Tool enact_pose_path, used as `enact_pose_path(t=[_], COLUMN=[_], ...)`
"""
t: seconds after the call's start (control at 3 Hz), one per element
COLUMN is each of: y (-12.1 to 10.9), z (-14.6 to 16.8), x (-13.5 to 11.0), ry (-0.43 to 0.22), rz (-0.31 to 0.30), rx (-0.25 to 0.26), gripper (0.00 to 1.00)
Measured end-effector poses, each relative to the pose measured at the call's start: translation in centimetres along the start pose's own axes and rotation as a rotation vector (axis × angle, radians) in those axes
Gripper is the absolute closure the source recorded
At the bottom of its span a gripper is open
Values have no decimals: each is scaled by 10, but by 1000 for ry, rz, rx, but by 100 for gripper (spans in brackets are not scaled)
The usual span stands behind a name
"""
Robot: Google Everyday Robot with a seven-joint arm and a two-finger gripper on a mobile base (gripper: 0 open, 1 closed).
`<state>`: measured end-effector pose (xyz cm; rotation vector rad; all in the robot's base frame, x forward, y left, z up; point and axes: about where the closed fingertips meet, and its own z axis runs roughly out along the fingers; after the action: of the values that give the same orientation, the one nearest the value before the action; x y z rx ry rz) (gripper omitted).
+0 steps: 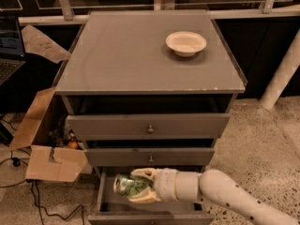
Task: Place green can into top drawer
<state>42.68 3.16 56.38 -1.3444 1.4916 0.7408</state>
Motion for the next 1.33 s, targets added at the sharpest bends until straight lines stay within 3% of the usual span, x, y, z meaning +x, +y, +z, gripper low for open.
enact_pose_path(t=[0.33,0.67,1.0,1.33], y=[-4,-3,-12,-28], z=[-40,-39,-47,-63], x=[-53,-59,-91,-140], ry=[-22,-25,-18,7], rz=[-95,-100,-157,-256], rx=[90,94,128,173], gripper=[100,100,100,100])
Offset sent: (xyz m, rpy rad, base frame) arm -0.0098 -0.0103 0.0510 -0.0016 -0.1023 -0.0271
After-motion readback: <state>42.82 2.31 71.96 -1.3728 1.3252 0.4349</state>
